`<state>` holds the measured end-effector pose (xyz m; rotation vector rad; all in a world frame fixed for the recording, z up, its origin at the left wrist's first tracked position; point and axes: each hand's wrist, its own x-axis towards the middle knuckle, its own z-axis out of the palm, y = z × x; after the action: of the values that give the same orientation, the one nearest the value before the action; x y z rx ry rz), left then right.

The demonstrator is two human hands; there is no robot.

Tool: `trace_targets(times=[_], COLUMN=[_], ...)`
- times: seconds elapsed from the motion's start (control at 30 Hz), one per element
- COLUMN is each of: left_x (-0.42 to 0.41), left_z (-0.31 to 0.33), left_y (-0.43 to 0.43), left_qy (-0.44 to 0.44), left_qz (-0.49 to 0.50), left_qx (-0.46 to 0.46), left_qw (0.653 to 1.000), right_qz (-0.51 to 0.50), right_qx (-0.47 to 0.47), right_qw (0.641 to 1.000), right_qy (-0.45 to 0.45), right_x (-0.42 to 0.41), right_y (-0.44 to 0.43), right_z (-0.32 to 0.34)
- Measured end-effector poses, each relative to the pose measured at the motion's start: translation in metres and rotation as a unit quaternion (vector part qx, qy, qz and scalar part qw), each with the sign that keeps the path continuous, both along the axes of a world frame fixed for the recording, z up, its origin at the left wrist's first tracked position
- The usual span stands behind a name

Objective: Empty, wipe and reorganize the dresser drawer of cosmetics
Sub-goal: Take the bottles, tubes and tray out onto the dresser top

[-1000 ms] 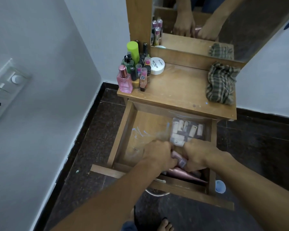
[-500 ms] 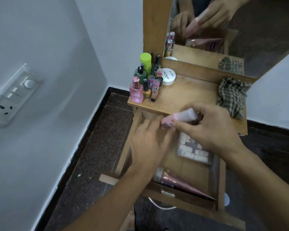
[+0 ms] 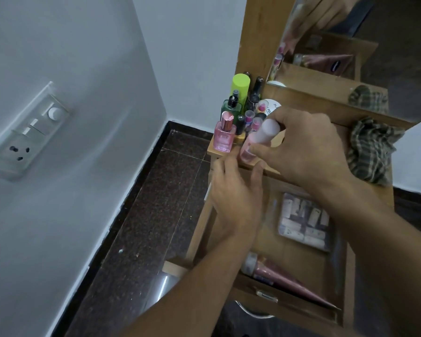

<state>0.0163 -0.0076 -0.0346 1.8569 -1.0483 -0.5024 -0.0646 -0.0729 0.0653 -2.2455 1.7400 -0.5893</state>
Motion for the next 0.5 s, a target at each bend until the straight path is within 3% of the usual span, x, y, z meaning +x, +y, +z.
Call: trace_targets(times=[0.23,0.5], left_x=[0.0,0.003], left_z=[-0.009,-0.014], left_y=[-0.007,-0.011], left_qy=[0.062,0.055], left_qz=[0.038,0.039], left_qx=[-0.046,-0.064], left_qw=[0.996,0.996], right_qz=[0.011,0.024], right_qx=[-0.013,-0.007], right_qw=[0.999,1.0], right_qy=[0.031,0.017], right_x=[0.007,0.004], right_y=[-0.007,-0.009], right_z=[-0.009,-0.012])
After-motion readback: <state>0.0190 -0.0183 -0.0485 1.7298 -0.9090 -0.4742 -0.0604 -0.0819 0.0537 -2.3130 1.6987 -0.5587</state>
